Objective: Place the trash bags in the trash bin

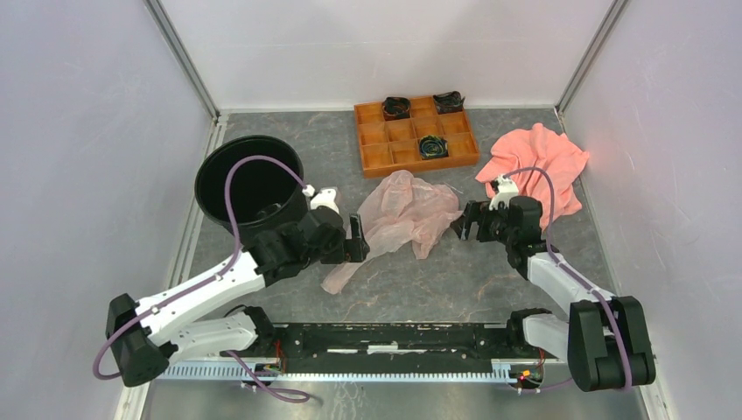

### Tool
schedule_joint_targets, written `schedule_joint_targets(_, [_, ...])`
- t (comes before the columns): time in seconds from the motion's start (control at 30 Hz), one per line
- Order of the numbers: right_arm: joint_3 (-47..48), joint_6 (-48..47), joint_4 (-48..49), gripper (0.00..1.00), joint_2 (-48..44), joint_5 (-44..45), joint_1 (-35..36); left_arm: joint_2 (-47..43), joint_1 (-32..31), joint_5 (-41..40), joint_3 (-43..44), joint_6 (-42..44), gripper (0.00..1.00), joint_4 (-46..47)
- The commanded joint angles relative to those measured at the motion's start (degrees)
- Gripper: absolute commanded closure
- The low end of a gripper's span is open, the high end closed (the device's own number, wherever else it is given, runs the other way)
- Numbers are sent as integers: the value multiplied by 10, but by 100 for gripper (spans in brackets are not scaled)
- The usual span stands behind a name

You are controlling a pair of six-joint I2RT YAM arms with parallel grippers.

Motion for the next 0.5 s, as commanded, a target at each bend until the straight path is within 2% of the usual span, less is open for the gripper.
schedule_joint_targets(0.0, [-38, 8, 132, 2, -2, -80, -15, 31, 0, 3, -23, 23, 0, 19])
schedule_joint_targets(0.13, [-54, -6, 141, 2, -14, -74, -15, 50, -1, 30, -46, 29, 0, 46])
schedule_joint_targets(0.37, [-71, -10, 150, 26, -16, -68, -15, 40, -3, 65, -98, 10, 1, 64])
schedule_joint_targets(0.47, [-81, -7, 156, 40, -16, -64, -15, 21, -6, 71, -122, 0, 0, 83])
